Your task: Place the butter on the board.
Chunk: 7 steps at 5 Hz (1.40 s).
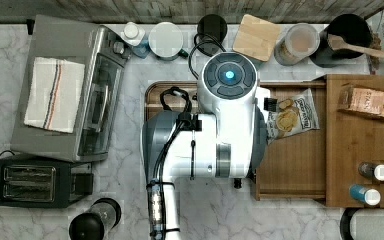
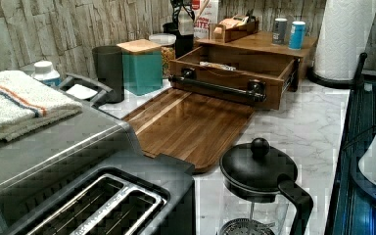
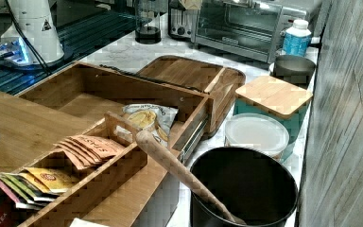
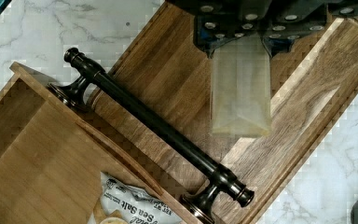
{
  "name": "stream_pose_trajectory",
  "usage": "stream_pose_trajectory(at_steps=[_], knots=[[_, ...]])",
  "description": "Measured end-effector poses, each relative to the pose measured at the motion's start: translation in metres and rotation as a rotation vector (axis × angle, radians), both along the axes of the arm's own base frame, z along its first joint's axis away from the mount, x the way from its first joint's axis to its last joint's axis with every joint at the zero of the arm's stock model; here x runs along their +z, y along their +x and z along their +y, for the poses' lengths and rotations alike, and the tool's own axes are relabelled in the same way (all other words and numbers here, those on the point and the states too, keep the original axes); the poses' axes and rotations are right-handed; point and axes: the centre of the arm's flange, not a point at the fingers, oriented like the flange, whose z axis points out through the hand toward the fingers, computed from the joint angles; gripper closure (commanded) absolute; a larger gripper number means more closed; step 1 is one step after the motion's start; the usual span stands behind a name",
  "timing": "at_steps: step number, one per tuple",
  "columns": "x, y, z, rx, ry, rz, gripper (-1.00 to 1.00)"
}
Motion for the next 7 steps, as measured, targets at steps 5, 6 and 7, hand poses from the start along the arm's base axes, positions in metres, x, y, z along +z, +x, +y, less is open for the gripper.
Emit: stream_pose_trajectory(at_steps=[5,6,7], knots=[[-0.073,-0.023,0.015,-0.220,-0.024,-0.160,1.00],[-0.101,-0.048,0.034,-0.214,-0.020,-0.093,1.00],[-0.124,-0.067,0.058,-0.200,0.016,-0.081,1.00]])
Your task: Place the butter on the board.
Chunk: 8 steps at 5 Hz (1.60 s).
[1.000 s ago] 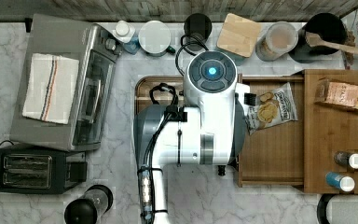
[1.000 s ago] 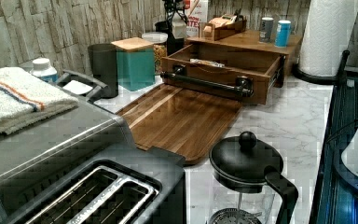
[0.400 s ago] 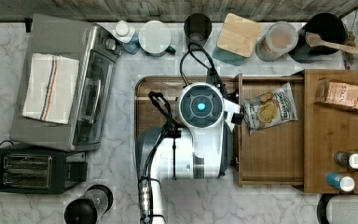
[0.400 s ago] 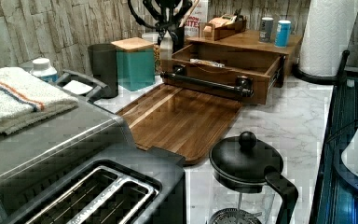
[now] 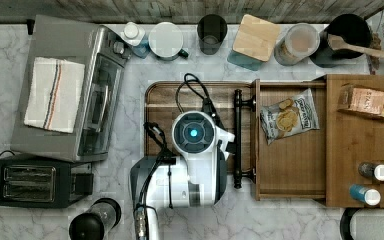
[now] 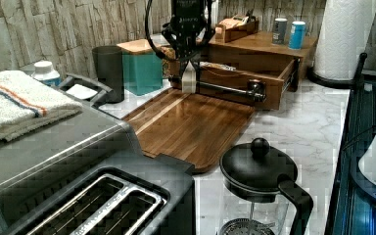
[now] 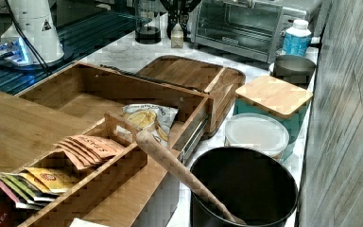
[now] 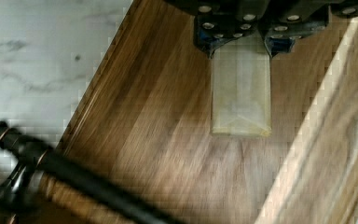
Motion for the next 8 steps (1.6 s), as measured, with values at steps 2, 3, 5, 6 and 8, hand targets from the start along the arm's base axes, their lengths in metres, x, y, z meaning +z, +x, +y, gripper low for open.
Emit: stream_pose_trajectory(at_steps=[2,3,5,6,8], knots=[[-0.038,-0.029,0.046,0.044,0.016,-0.071,1.00],[-0.052,-0.043,0.063,0.004,-0.009,-0.036,1.00],[-0.057,-0.045,0.083,-0.025,-0.037,-0.088,1.00],[-0.063,-0.043,0.083,-0.037,-0.019,-0.111,1.00],[-0.075,-0.042,0.082,-0.029,0.024,-0.110,1.00]])
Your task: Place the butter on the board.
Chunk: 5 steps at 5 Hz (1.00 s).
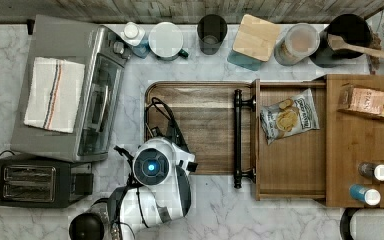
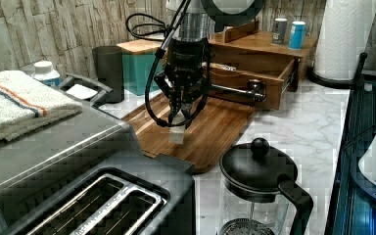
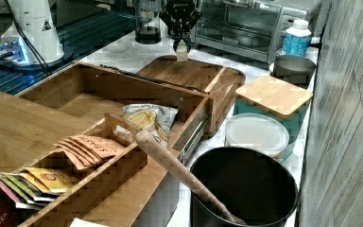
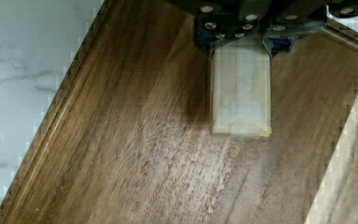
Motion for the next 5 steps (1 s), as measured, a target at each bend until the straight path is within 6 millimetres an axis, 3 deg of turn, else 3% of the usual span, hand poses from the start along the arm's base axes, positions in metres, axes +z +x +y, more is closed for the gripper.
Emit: stream_pose_trajectory(at_steps=[2,3,5], knots=[[-0.033,-0.006,-0.003,-0.006,-0.009,0.110,1.00],[-0.045,-0.007,-0.003,-0.022,-0.008,0.125,-1.00],[-0.045,-0.010,-0.005,-0.026,-0.019,0.163,-1.00]])
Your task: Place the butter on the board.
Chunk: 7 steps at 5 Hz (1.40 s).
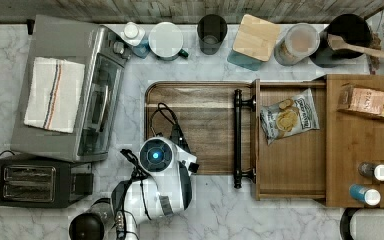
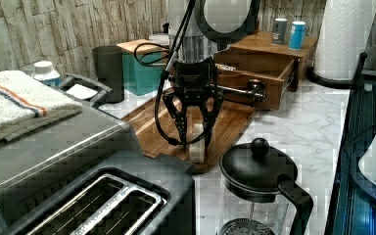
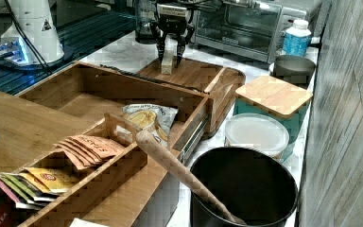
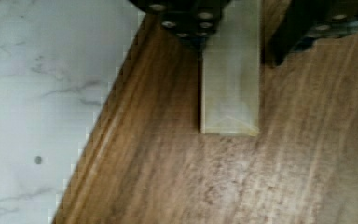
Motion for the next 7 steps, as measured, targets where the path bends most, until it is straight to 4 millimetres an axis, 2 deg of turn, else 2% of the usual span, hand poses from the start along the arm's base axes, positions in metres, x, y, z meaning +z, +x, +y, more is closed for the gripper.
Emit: stream_pose_trajectory(at_steps=[2,5,7], knots=[[-0.002,-0.001,0.000,-0.007,0.008,-0.014,-1.00],[0.011,0.004,-0.001,-0.013,0.013,-0.049,-1.00],[0.011,0.003,0.001,-0.017,0.017,-0.047,-1.00]])
